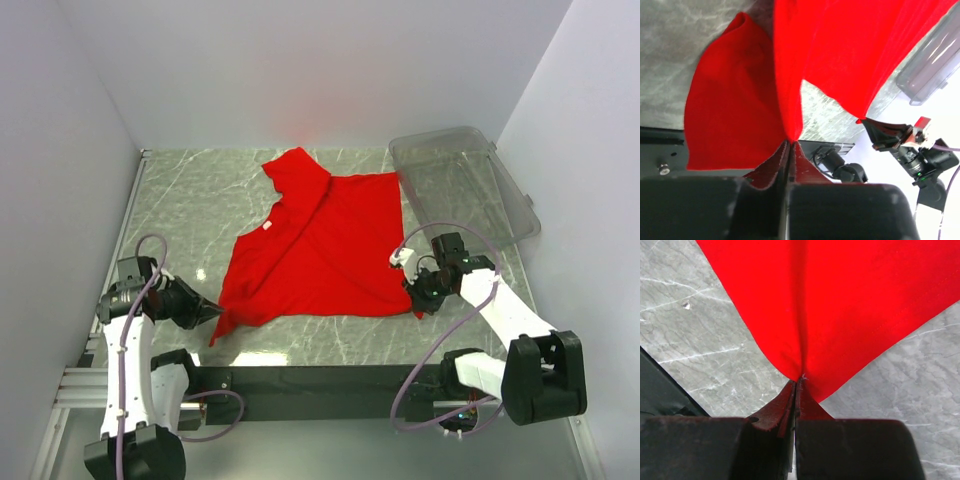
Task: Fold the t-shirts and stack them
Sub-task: Flatten the tshirt out
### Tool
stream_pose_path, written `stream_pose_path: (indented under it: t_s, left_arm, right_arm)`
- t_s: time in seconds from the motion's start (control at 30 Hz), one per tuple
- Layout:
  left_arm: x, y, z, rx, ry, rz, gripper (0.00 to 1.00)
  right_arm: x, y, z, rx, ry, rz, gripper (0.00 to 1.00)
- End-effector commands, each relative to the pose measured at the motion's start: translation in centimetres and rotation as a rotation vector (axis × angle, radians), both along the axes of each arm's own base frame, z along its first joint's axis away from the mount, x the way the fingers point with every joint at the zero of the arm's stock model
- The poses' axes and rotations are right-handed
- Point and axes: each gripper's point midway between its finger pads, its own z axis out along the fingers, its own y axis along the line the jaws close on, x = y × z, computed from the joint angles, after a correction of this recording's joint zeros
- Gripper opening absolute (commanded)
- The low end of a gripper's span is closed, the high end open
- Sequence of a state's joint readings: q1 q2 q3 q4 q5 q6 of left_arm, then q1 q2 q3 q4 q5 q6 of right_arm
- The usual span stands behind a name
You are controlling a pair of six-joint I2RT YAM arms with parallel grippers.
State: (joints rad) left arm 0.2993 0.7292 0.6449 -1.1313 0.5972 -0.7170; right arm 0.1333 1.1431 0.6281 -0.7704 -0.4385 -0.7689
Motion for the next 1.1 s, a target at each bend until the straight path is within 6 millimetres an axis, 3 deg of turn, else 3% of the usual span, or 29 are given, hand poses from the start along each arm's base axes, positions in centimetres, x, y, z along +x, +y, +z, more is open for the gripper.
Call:
stream_pose_path:
  t_s: [0.0,0.13,0.2,0.23,0.33,0.4,0.5,0.57,0.6,0.67,0.7,0.73,0.77,0.83,0.87,0.9,0.93,0.97,1.0,1.07]
  left_arm:
    - [2.0,0.1,2.4,0.004,-0.124,-0.019,0.01]
    - [2.5,0.2,2.8,0.004,-0.13,-0.032,0.01]
    - [2.4,0.4,3.2,0.025,-0.136,-0.046,0.06]
    - [2.5,0.9,3.3,0.06,-0.133,-0.041,0.2]
    - [2.4,2.1,4.9,0.15,-0.146,-0.047,0.49]
    - [2.9,3.3,6.6,0.233,-0.186,-0.024,0.56]
    - [4.5,3.7,8.4,0.249,-0.266,-0.009,0.65]
    - [5.8,2.6,8.7,0.161,-0.308,-0.016,0.66]
    - [6.7,2.4,7.7,0.127,-0.302,-0.018,0.66]
    - [9.9,2.3,8.2,0.114,-0.399,-0.016,0.66]
    - [11.3,2.2,7.2,0.108,-0.382,-0.024,0.66]
    - [13.7,1.9,7.8,0.114,-0.453,-0.038,0.67]
    - [14.6,-0.1,7.4,0.107,-0.456,-0.113,0.68]
    - [18.7,-1.6,5.9,0.148,-0.418,-0.204,0.68]
    - [19.7,-3.8,5.5,0.156,-0.409,-0.281,0.68]
    - [22.9,-4.7,5.1,0.175,-0.392,-0.313,0.68]
    - [24.4,-5.7,4.7,0.225,-0.405,-0.356,0.68]
    - [25.8,-6.1,4.2,0.248,-0.395,-0.373,0.68]
    - [28.8,-6.5,3.9,0.27,-0.397,-0.38,0.67]
    - [31.2,-6.9,2.6,0.301,-0.374,-0.399,0.65]
  right_arm:
    - [0.5,0.3,0.3,0.007,-0.023,0.016,0.0]
    - [0.6,0.3,0.2,0.008,-0.024,0.02,0.0]
    - [0.3,0.1,-0.2,-0.002,-0.015,0.029,0.0]
    - [0.3,0.1,-0.3,-0.005,-0.02,0.029,0.0]
    - [0.4,0.0,-0.3,-0.003,-0.04,0.021,0.0]
    - [0.2,0.1,-0.4,0.003,-0.029,0.017,0.01]
    - [-0.2,0.2,-0.6,0.007,-0.005,0.035,0.19]
    - [-0.3,0.4,-0.2,0.015,-0.014,0.047,0.28]
    - [0.0,0.4,0.2,0.016,-0.03,0.05,0.32]
    - [0.7,0.5,1.3,0.034,-0.076,0.046,0.42]
    - [1.5,0.7,2.2,0.045,-0.107,0.043,0.45]
    - [1.8,0.7,2.7,0.052,-0.119,0.038,0.48]
    - [2.1,1.0,3.3,0.074,-0.125,0.038,0.48]
    - [3.1,1.3,4.6,0.097,-0.157,0.045,0.49]
    - [3.4,1.7,4.9,0.121,-0.162,0.049,0.49]
    - [4.0,2.0,5.7,0.133,-0.184,0.049,0.49]
    - [4.5,2.2,6.0,0.148,-0.195,0.046,0.5]
    - [4.8,2.6,6.4,0.17,-0.2,0.045,0.5]
    - [5.4,3.0,7.2,0.191,-0.213,0.027,0.5]
    - [6.6,3.4,7.8,0.218,-0.228,0.006,0.5]
